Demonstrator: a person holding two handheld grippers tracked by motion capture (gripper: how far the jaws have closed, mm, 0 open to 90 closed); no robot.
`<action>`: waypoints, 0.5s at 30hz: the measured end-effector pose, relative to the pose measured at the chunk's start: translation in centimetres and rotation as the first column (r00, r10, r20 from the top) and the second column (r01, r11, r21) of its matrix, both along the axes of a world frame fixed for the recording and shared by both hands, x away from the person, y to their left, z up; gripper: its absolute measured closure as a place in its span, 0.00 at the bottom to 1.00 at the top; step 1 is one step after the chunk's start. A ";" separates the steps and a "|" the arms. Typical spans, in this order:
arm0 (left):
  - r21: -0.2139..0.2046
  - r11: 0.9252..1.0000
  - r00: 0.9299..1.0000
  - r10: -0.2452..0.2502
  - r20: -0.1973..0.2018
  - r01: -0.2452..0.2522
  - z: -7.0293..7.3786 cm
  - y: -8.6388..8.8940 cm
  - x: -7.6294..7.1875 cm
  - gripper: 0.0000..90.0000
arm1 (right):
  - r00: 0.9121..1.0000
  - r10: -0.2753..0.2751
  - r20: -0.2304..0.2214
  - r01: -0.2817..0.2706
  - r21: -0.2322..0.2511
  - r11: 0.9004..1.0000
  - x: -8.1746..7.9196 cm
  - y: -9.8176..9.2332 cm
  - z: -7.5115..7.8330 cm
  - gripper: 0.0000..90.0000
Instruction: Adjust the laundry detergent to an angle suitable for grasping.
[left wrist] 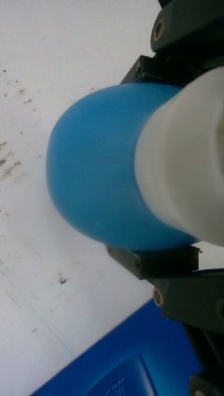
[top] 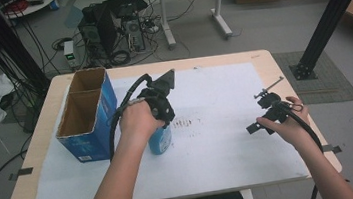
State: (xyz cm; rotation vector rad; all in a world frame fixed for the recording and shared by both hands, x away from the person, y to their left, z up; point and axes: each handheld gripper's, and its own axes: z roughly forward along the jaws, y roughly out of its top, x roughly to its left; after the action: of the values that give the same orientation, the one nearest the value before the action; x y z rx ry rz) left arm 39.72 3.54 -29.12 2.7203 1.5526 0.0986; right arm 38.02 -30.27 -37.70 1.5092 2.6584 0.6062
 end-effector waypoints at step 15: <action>-0.005 1.000 1.000 0.001 -0.014 -0.001 0.1 0.1 0.1 0.42 | 1.000 -0.001 -0.003 0.001 0.003 1.000 0.0 0.0 0.0 0.19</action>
State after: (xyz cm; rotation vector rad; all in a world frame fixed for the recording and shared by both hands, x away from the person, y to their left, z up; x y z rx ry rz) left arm 39.86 3.69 -29.03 2.7224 1.5564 0.0755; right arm 38.00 -30.24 -37.74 1.5136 2.6599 0.6088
